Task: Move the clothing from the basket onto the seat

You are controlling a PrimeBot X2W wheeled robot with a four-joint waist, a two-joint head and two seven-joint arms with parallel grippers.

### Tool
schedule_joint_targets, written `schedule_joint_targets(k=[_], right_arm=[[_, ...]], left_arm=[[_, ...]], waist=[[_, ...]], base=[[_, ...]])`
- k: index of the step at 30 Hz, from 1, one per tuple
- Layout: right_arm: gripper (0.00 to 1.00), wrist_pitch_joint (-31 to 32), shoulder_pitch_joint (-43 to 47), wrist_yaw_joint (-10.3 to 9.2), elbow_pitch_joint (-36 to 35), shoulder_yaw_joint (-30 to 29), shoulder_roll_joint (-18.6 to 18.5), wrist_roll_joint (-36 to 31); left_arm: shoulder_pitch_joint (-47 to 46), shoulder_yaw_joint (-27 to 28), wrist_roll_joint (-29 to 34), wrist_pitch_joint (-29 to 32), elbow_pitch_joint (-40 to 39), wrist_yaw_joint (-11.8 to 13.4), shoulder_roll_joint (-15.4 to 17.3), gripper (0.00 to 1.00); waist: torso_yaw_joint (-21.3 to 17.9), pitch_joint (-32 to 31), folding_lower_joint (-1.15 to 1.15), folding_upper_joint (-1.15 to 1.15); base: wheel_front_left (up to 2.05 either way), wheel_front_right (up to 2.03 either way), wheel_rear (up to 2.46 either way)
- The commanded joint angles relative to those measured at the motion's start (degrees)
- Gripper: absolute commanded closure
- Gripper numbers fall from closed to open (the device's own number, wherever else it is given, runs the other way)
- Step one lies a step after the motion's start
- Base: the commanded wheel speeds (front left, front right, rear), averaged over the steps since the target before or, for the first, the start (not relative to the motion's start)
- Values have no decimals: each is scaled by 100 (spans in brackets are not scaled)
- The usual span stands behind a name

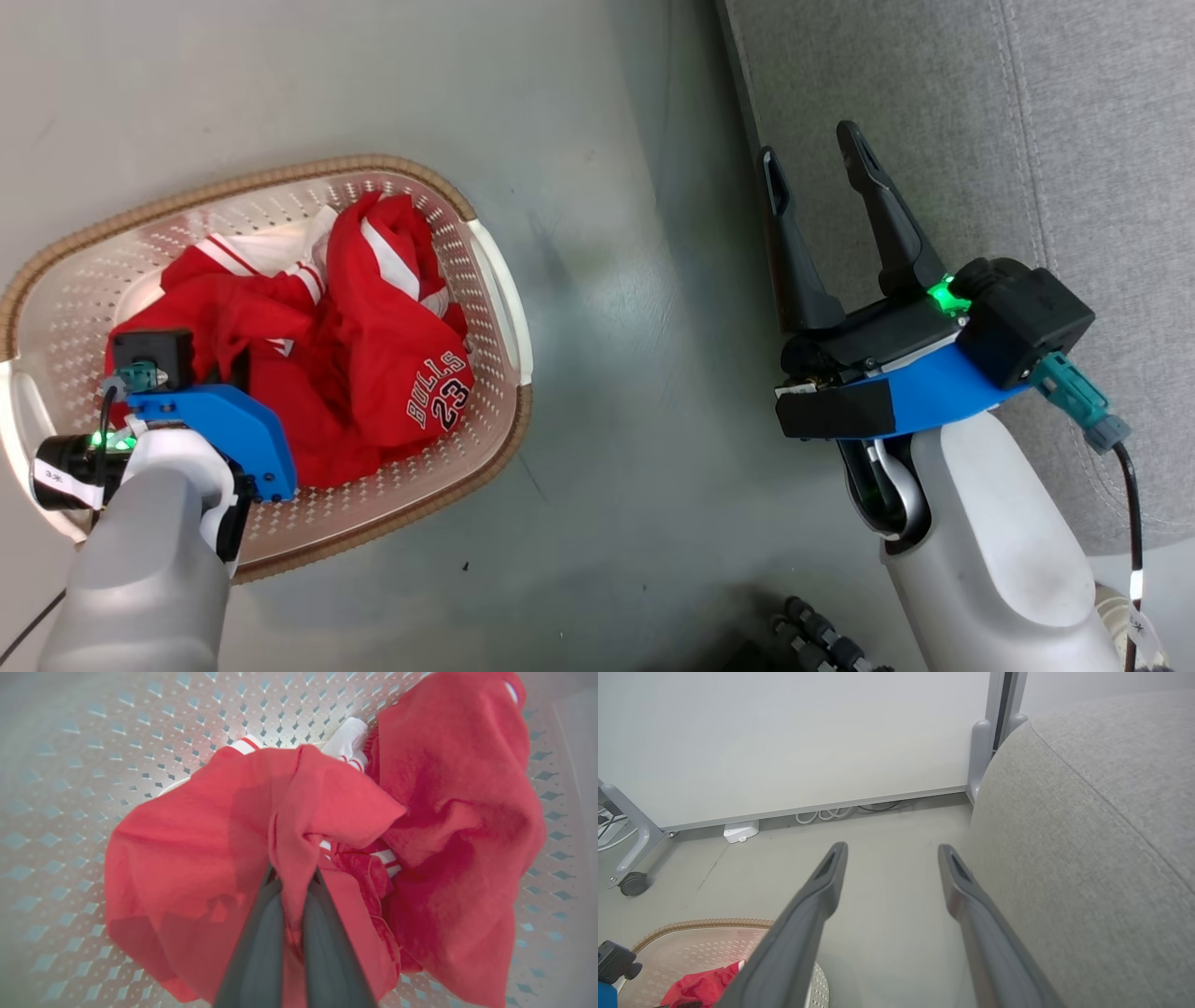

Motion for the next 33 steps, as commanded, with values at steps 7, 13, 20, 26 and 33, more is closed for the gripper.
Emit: schedule_joint_targets(k=[7, 13, 20, 26, 33], right_arm=[[0, -5, 71, -4, 174, 1, -8, -89], [0, -5, 348, -4, 461, 14, -9, -301], [0, 52, 806, -4, 780, -87, -12, -484], [0, 248, 1283, -4, 853, -191, -11, -521], [0, 464, 1869, -4, 791, -233, -10, -439]], left_arm=[[94, -85, -89, -178, 172, -79, -158, 100], [298, -247, -132, -418, 292, -192, -415, 100], [644, -581, -251, -612, 274, -276, -721, 100], [1006, -1333, -598, -666, -149, -286, -830, 100], [1233, -2481, -1471, -468, -1099, -281, -828, 100]], waist=[[165, -576, 0, 0], [443, -1519, 0, 0], [880, -2739, 0, 0], [1187, -3651, 0, 0], [1438, -4445, 0, 0]], base=[[0, 0, 0], [0, 0, 0], [0, 0, 0], [0, 0, 0], [0, 0, 0]])
